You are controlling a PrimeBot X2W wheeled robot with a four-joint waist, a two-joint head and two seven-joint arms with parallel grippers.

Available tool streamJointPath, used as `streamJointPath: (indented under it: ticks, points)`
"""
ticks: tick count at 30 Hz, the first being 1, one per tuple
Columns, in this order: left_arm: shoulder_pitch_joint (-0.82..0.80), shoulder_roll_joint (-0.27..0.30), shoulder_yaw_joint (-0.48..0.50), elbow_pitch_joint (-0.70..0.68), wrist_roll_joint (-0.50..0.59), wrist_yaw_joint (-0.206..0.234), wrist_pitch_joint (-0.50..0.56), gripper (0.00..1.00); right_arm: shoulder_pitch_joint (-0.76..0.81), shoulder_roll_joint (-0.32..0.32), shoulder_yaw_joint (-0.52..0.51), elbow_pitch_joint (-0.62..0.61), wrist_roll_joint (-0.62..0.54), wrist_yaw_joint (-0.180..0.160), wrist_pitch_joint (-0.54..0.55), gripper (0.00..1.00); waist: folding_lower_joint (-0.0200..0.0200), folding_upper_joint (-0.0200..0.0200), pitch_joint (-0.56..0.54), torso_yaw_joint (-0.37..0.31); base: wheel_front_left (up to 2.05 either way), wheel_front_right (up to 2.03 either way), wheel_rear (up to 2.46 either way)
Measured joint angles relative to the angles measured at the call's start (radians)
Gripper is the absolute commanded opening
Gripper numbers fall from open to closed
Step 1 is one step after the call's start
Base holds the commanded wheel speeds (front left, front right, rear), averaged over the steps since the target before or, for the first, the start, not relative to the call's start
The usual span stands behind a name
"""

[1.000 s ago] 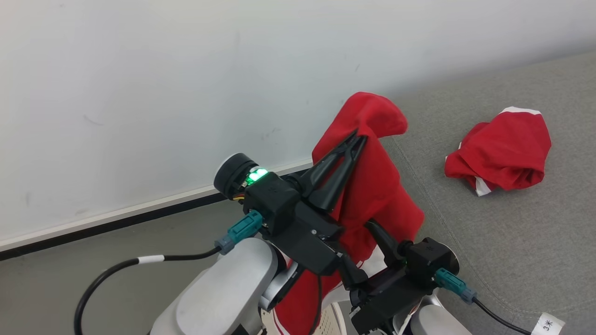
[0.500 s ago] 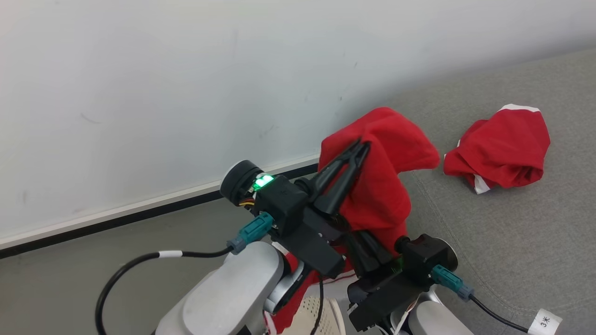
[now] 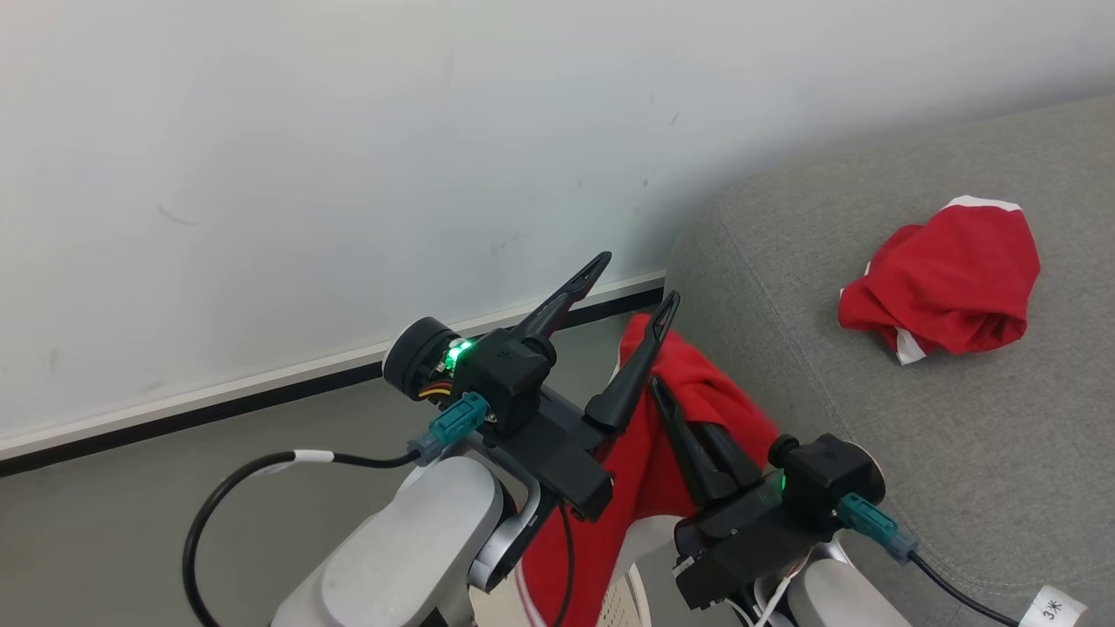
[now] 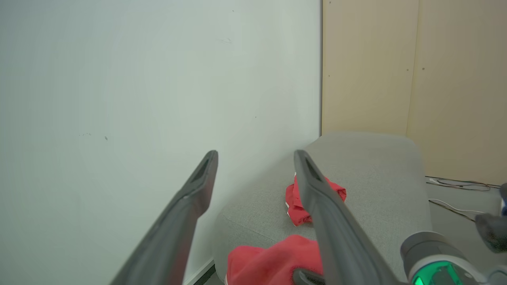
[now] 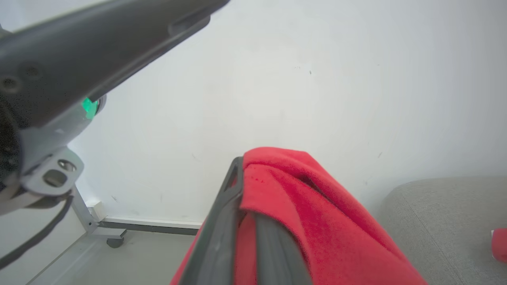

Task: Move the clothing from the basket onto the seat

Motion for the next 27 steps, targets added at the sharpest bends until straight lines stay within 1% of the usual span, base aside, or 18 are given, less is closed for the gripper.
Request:
streamJointPath:
  ticks: [7,13,19,26,27]
  points:
    - [0.01,0.005,-0.009,-0.004,-0.005,0.006,0.009,1.0,0.004,-0.006,-0.026,-0.019,-0.01,0.0,0.0,0.0,0.0,0.0,0.008,0.0,0.0,0.0,0.0]
    - [0.011,0.015,-0.012,-0.012,-0.007,0.008,0.014,1.0,0.029,-0.016,-0.066,-0.056,-0.029,0.0,0.0,0.0,0.0,0.0,0.019,-0.029,0.0,0.0,0.0]
    - [0.006,0.022,-0.017,-0.021,-0.005,0.012,0.018,1.0,0.044,-0.023,-0.094,-0.088,-0.051,0.0,0.0,0.0,0.0,0.0,0.036,-0.089,0.0,0.0,0.0]
    - [-0.019,0.021,-0.033,-0.025,0.003,0.008,0.028,1.0,0.052,-0.019,-0.13,-0.133,-0.062,0.0,0.0,0.0,-0.0002,0.0,0.072,-0.174,0.0,0.0,0.0]
    - [-0.032,0.021,-0.038,-0.025,0.005,0.007,0.035,1.0,0.054,-0.013,-0.141,-0.147,-0.068,0.0,0.0,0.0,-0.0001,0.0,0.087,-0.198,0.0,0.0,0.0]
